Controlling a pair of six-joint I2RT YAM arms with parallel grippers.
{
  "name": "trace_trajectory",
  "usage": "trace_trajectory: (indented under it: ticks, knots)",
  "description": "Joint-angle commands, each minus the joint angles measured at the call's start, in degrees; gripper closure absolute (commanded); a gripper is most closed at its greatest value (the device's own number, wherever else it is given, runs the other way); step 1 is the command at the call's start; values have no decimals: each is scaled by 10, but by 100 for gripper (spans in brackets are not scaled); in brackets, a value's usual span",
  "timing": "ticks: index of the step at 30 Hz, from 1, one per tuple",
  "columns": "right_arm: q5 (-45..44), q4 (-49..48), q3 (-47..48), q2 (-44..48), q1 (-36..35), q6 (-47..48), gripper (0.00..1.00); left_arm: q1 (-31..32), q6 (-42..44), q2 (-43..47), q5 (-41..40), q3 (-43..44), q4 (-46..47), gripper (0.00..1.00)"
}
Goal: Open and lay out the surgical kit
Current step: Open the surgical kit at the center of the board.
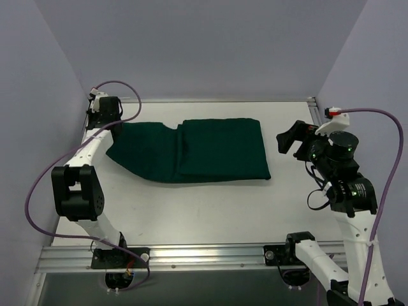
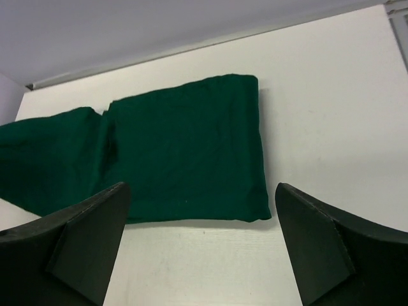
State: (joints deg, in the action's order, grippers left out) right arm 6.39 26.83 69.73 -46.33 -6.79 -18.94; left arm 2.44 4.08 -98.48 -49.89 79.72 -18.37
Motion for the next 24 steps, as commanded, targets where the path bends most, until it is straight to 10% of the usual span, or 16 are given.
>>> trace_trajectory:
  ticks: [1, 17, 21, 24]
  knots:
    - [46, -14, -11, -24, -8, 22, 8, -18, -6, -10, -17, -38, 57, 98]
    - [107, -1, -52, -67, -26, 37, 9, -91, -153, -39, -2, -103, -23, 92]
    - [93, -13, -59, -77, -50, 29, 9, -106, -202, -30, 14, -63, -82, 69]
    - [65, -28, -58, -97, -90, 16, 9, -112, -221, -4, 58, -39, -126, 26]
